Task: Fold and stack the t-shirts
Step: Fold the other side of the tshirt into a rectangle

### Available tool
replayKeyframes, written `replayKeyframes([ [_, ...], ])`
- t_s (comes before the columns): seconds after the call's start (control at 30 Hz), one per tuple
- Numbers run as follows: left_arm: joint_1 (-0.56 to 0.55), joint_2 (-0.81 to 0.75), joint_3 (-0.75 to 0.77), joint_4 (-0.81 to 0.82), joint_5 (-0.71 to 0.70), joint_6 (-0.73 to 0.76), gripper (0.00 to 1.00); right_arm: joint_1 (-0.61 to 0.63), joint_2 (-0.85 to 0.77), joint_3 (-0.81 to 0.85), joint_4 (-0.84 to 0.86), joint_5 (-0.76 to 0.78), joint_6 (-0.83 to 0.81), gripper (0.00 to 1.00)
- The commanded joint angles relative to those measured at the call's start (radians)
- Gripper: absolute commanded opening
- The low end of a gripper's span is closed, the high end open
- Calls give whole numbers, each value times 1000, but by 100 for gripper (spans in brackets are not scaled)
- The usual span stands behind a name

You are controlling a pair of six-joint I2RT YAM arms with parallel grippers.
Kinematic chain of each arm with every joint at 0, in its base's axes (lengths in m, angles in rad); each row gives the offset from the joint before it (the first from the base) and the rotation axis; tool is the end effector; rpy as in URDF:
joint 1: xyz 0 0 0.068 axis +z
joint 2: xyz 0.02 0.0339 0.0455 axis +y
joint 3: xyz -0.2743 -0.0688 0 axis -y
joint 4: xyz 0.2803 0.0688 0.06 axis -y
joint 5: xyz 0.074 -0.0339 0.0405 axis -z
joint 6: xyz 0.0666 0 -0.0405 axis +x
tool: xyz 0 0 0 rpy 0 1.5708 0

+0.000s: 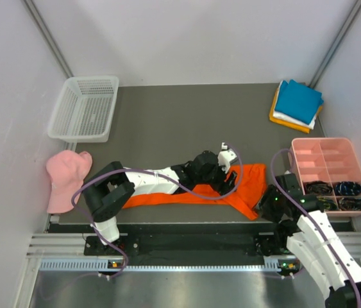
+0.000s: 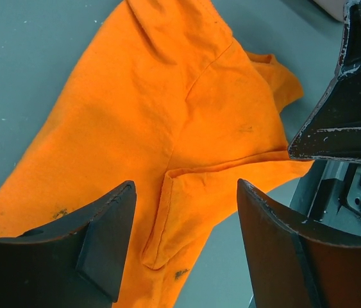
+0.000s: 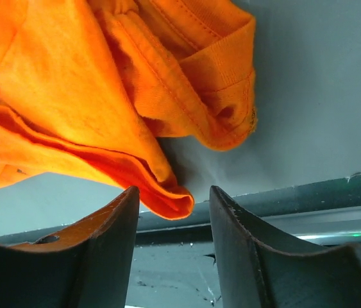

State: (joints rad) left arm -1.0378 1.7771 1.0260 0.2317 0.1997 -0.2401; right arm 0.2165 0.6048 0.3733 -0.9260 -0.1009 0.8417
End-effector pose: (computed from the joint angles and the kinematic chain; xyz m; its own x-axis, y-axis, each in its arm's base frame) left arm 0.2137 -0.3882 0.1654 -0.4665 0.3321 -0.8198 0.8450 0.4413 -0.3021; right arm 0.1326 0.0360 0.1351 -0.7847 0.5871 -0.1988 0.4983 0.7883 0.3610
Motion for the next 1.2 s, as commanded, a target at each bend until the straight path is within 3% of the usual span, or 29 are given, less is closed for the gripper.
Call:
replayKeyframes([
  [0.0, -5, 1, -12, 37, -11, 12, 69, 18, 15, -16, 67, -8, 7, 47],
  [0.27, -5, -4, -27, 43, -26, 4, 67, 18, 27, -34, 87, -20, 2, 45],
  [0.63, -5, -5, -38, 54, -37, 1, 65, 20, -2, -40, 61, -45, 2, 31],
  [0.87, -5, -5, -53, 72, -36, -11, 65, 20, -14, -37, 47, -48, -1, 0],
  [1.17, -5, 21, -30, 74, 7, -8, 60, 21, -14, -37, 44, -42, -1, 0],
])
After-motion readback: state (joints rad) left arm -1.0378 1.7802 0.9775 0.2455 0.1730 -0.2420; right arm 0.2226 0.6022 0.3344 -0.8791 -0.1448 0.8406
